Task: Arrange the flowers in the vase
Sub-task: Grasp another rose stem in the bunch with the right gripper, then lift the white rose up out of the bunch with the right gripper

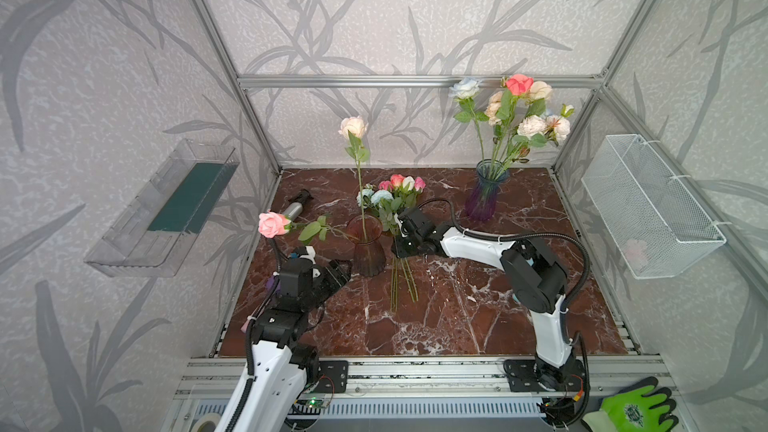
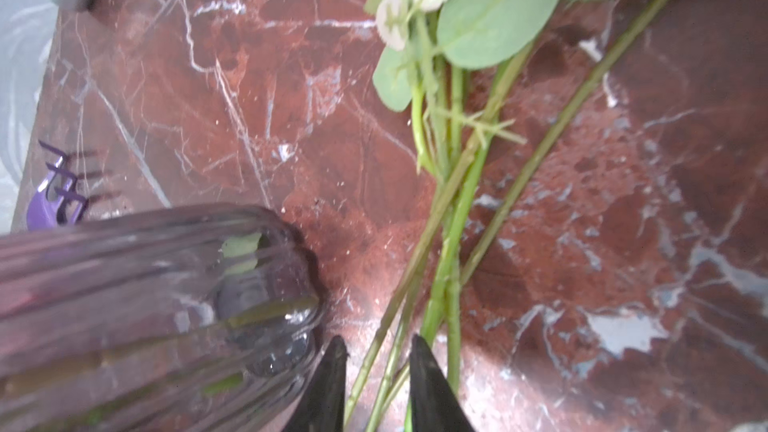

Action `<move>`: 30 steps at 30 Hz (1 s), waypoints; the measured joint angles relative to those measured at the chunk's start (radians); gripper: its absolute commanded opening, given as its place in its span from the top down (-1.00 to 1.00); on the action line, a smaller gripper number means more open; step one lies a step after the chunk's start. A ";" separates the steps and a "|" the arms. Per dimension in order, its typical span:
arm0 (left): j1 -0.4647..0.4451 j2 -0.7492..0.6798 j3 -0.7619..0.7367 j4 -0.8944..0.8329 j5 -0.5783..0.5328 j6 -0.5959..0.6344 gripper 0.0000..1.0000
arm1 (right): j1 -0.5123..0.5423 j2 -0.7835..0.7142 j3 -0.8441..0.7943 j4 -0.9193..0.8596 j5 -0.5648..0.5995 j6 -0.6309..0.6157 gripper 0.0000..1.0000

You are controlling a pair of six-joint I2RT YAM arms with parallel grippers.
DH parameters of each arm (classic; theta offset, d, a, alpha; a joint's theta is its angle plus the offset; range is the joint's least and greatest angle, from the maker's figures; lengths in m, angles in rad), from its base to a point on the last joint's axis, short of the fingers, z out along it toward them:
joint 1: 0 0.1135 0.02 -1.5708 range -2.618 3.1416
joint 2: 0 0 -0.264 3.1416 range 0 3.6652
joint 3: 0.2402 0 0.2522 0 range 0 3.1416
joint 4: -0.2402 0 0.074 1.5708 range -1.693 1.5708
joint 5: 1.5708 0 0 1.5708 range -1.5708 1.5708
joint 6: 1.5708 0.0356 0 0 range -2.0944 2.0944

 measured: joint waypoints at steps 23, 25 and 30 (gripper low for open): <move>0.000 -0.010 -0.002 -0.005 -0.008 0.003 -0.53 | -0.031 0.002 -0.038 0.036 -0.051 0.027 0.76; 0.000 -0.005 -0.002 0.000 -0.008 0.002 -0.53 | -0.032 -0.026 -0.055 0.043 -0.050 0.027 0.80; 0.000 0.005 -0.002 0.000 -0.007 0.002 -0.54 | -0.036 -0.097 -0.123 0.082 -0.049 0.029 0.90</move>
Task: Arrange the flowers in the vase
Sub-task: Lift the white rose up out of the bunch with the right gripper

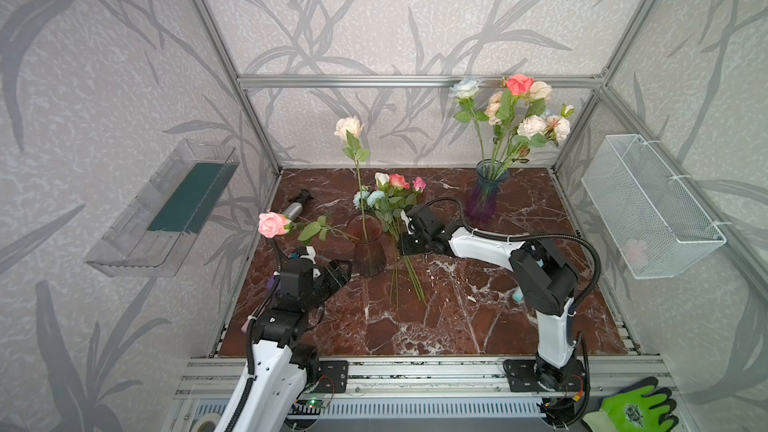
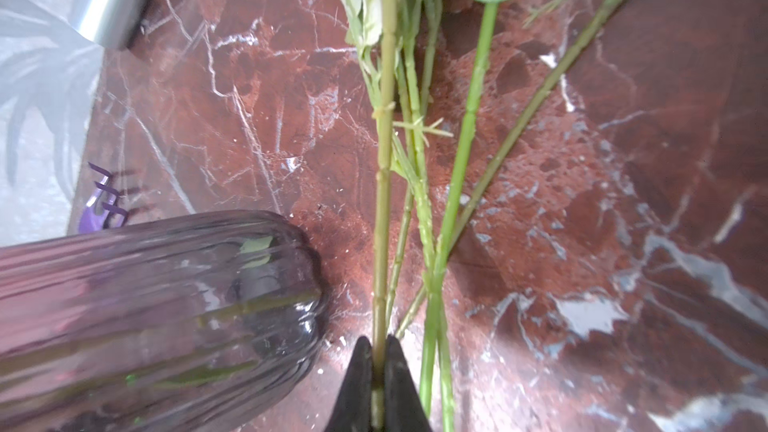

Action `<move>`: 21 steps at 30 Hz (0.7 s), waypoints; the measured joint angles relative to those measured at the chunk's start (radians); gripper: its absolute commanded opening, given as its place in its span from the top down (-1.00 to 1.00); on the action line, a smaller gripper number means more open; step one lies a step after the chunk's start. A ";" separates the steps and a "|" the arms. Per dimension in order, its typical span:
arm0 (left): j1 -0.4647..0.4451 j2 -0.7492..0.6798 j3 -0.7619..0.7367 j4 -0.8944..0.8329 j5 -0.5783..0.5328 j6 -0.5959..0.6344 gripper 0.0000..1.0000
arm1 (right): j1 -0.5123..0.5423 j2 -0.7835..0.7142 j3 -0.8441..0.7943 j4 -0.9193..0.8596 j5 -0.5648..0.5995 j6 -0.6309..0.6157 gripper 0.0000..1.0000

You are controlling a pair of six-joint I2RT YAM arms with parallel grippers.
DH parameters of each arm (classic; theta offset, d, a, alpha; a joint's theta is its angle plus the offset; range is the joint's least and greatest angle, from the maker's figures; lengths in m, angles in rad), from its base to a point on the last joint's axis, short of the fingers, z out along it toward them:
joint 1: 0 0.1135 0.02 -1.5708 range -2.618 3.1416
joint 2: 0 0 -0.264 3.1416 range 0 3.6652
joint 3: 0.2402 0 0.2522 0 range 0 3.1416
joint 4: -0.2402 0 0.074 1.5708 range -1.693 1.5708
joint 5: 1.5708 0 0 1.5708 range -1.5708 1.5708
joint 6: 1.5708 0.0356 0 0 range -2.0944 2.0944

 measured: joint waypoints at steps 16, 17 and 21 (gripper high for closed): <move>0.000 -0.040 0.001 -0.023 -0.002 0.016 -0.54 | 0.000 -0.461 -0.255 0.192 0.066 0.001 0.96; 0.000 -0.043 0.002 -0.026 -0.002 0.018 -0.54 | 0.000 -0.488 -0.280 0.222 0.073 0.000 0.98; 0.000 -0.062 0.015 -0.035 -0.008 0.027 -0.54 | 0.002 -0.585 -0.369 0.354 0.119 -0.024 0.98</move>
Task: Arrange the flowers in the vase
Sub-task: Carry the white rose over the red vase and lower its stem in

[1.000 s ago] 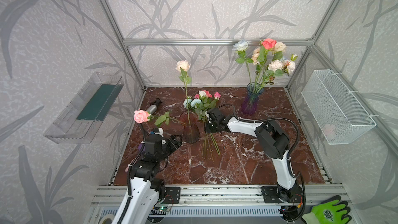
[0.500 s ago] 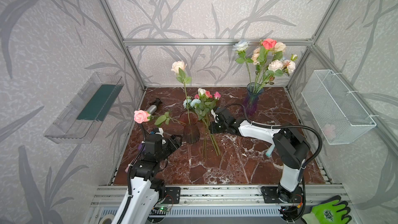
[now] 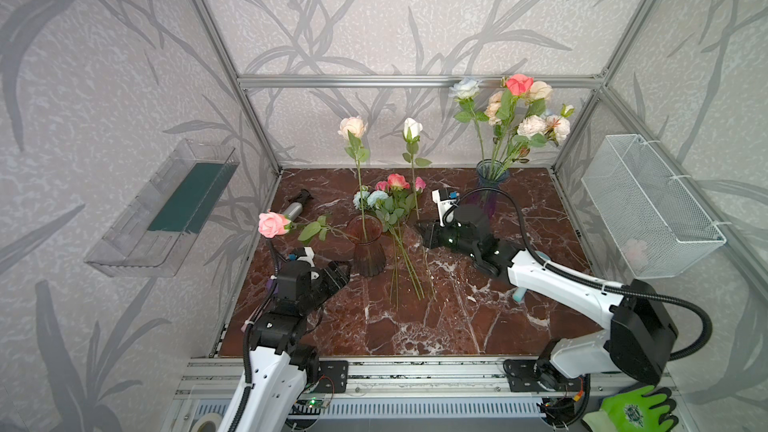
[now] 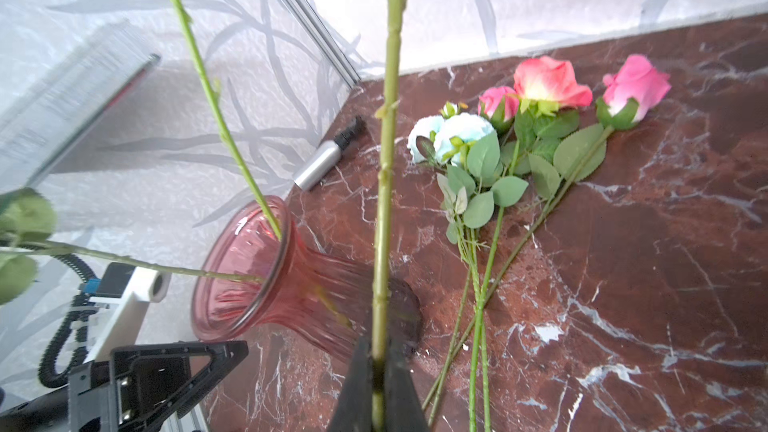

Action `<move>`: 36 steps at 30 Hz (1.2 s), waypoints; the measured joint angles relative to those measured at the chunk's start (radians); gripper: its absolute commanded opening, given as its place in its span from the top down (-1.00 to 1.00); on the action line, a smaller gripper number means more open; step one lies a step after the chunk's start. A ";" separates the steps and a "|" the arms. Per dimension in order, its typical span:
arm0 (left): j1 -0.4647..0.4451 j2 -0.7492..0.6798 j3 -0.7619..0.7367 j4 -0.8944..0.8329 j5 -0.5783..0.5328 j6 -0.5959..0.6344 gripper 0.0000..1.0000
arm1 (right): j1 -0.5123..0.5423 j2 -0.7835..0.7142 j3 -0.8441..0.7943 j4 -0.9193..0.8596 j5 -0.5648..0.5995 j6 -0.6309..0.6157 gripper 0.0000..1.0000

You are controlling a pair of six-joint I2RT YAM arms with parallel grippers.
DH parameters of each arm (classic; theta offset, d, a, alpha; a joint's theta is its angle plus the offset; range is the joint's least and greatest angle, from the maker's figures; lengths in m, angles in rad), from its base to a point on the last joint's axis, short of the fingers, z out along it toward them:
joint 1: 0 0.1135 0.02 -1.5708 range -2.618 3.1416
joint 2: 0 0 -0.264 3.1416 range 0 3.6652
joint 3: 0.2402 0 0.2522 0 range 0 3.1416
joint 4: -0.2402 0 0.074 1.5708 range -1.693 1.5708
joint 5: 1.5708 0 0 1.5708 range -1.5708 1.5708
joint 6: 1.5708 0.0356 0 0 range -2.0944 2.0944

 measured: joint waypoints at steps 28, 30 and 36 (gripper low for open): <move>0.000 -0.194 0.016 -0.047 -0.066 0.008 -0.55 | 0.169 0.451 0.430 0.623 0.090 -0.273 1.00; 0.000 -0.194 0.015 -0.047 -0.066 0.008 -0.55 | 0.171 0.459 0.396 0.620 0.091 -0.281 1.00; 0.000 -0.190 -0.007 -0.031 -0.065 -0.002 -0.55 | 0.190 0.459 0.301 0.584 0.117 -0.338 0.85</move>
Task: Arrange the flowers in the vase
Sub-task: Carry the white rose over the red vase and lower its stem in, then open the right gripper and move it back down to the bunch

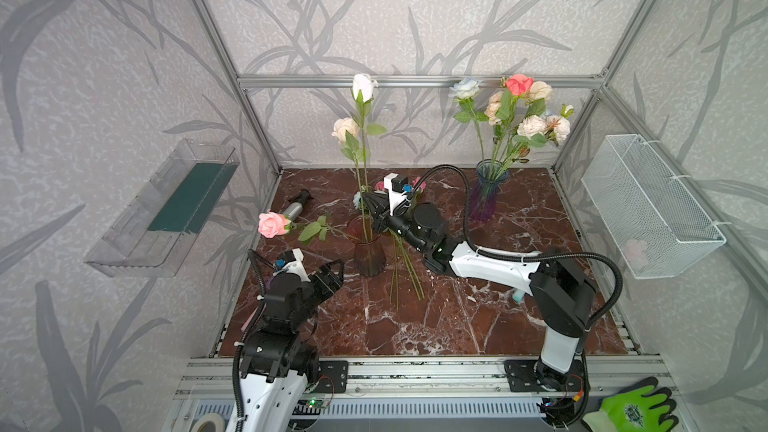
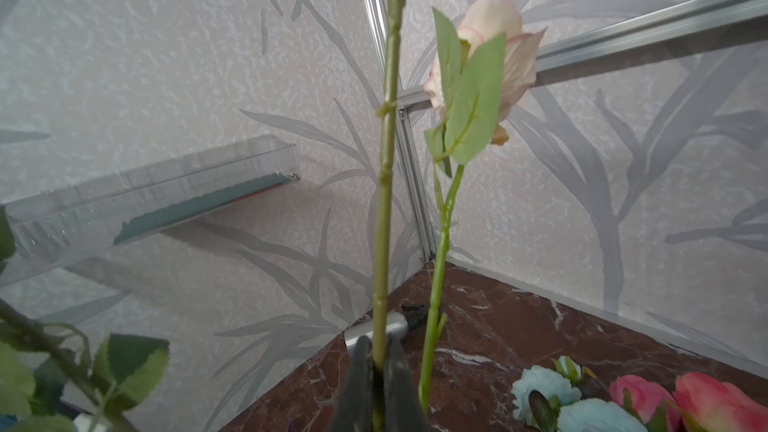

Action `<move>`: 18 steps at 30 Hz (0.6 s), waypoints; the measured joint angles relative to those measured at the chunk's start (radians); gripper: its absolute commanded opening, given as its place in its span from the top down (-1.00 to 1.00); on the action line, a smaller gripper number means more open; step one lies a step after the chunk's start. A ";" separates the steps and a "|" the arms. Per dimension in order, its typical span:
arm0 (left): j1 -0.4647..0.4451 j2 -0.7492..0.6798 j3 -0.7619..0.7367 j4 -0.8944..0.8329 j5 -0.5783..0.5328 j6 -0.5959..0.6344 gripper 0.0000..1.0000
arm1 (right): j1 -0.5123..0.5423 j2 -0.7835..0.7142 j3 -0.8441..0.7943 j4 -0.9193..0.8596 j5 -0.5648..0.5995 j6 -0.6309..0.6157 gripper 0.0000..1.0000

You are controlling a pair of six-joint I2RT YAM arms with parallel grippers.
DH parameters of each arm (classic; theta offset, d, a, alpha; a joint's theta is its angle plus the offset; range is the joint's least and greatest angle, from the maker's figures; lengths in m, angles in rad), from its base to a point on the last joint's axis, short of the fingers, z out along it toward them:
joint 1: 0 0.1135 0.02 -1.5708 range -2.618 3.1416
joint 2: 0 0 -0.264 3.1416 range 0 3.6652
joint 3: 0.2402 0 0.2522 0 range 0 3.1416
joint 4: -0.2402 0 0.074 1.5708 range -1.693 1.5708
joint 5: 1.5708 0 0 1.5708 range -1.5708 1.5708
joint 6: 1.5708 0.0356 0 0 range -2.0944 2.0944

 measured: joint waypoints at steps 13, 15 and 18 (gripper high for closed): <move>0.000 0.031 -0.008 0.036 0.008 -0.026 -0.55 | 0.067 -0.033 -0.077 -0.144 0.042 -0.116 0.26; 0.000 0.034 -0.008 0.040 0.011 -0.028 -0.55 | 0.073 -0.053 -0.078 -0.170 0.049 -0.126 0.23; 0.000 0.036 -0.008 0.043 0.015 -0.033 -0.55 | 0.091 -0.105 -0.106 -0.184 0.058 -0.137 0.21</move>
